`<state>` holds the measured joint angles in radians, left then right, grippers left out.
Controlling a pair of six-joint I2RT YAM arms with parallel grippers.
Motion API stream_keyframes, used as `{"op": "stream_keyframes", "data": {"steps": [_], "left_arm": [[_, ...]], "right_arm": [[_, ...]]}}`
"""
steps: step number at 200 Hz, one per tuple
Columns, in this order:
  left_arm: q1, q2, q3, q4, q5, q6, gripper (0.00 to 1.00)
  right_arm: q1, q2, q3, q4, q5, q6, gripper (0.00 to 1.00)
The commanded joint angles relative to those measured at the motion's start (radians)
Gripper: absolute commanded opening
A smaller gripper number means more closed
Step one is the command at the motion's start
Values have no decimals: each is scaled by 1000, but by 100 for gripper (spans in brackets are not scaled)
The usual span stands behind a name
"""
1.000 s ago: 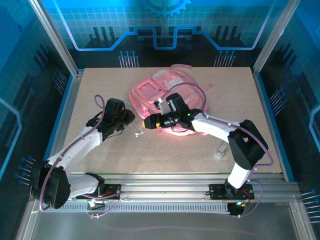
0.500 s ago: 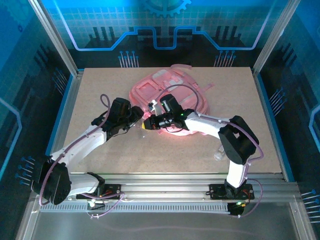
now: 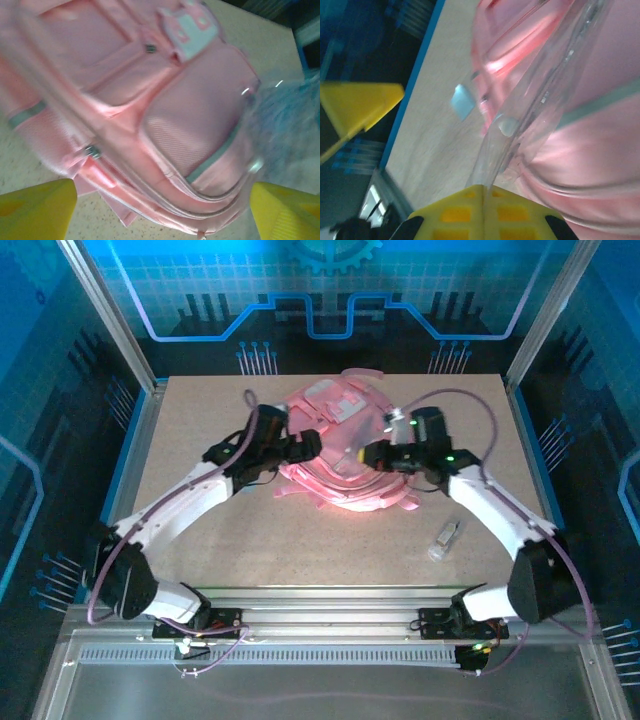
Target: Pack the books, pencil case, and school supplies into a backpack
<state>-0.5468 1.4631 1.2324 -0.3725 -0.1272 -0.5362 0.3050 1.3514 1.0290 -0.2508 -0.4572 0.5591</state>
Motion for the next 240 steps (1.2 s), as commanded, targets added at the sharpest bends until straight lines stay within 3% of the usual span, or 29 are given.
{"op": "stream_keyframes", "data": {"steps": [1, 38, 86, 117, 158, 181, 222, 240], "left_arm": [[-71, 108, 106, -40, -50, 262, 89], [-161, 333, 331, -90, -109, 446, 88], [-241, 627, 650, -257, -163, 625, 88], [-251, 718, 695, -275, -229, 672, 89], [-249, 795, 711, -265, -410, 712, 85], [-243, 823, 722, -271, -401, 715, 63], [-221, 806, 733, -304, -289, 678, 1], [-213, 755, 726, -300, -247, 655, 0]], "right_arm": [[-130, -81, -52, -163, 71, -46, 0], [-363, -185, -125, -202, 31, -44, 0], [-563, -272, -201, -239, -18, -62, 0], [-634, -306, -230, -240, -56, -58, 0], [-648, -314, -235, -229, -84, -47, 0], [-648, -315, -231, -224, -89, -42, 0], [-648, -325, -236, -206, -105, -28, 0], [-649, -327, -245, -185, -132, -23, 0]]}}
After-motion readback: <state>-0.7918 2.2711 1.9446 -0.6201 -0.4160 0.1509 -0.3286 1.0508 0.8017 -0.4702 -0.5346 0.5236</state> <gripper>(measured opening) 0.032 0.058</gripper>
